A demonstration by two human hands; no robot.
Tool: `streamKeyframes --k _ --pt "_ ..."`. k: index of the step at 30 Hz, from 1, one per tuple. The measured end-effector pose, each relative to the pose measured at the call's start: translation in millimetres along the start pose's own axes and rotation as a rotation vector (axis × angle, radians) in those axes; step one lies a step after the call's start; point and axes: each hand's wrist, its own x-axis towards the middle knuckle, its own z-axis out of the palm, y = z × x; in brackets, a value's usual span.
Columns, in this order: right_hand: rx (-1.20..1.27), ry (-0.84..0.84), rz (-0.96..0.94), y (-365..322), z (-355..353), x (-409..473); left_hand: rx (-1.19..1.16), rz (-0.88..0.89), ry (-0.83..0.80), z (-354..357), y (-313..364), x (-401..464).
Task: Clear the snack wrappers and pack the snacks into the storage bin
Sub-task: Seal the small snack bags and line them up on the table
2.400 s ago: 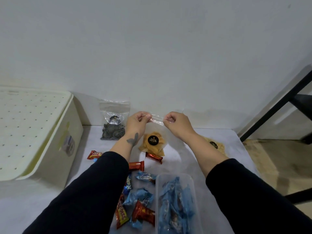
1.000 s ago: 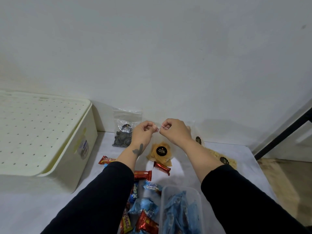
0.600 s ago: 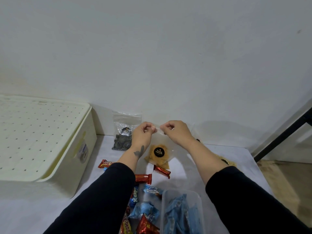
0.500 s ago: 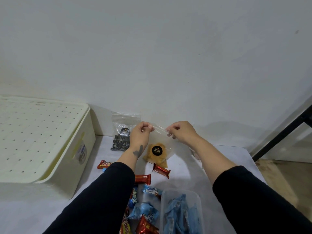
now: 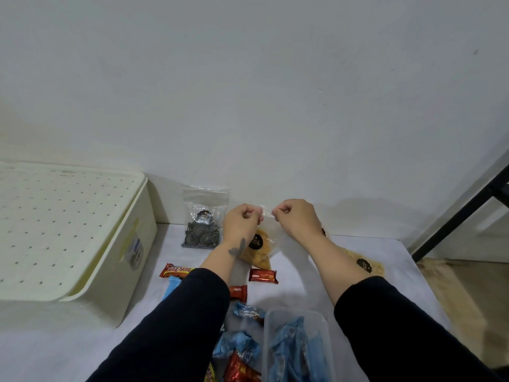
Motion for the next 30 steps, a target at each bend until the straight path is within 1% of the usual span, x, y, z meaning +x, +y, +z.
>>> streamKeyframes --k 3,7,9,12,15,20,22,24,26,27,30 --pt "-0.022 0.021 -0.003 -4 4 1 -0.02 -0.02 0.024 -1 -3 1" --pt "0.132 -0.008 -0.094 -8 9 9 -0.136 -0.028 0.074 -1 -5 3" --pt "0.16 -0.034 -0.123 -11 10 16 -0.162 -0.026 0.099 -3 -8 4" --pt "0.196 -0.033 -0.14 -16 16 26 -0.167 -0.03 0.134 -6 -12 8" --pt "0.218 -0.004 -0.135 -16 18 31 -0.115 -0.011 0.121 -6 -10 12" --pt "0.17 0.008 -0.111 1 8 32 -0.011 -0.049 -0.012 14 -13 13" --pt "0.171 0.065 -0.105 11 -2 32 0.047 -0.038 -0.083 29 -15 11" --pt "0.181 0.159 -0.091 26 -13 33 0.111 -0.033 -0.17 45 -13 4" --pt "0.171 0.227 -0.033 46 -22 33 0.133 -0.031 -0.226 64 -14 -3" --pt "0.151 0.235 0.015 57 -25 34 0.138 -0.035 -0.242 73 -15 -6" --pt "0.109 0.154 0.191 88 -27 36 0.167 -0.079 -0.285 94 -21 -11"
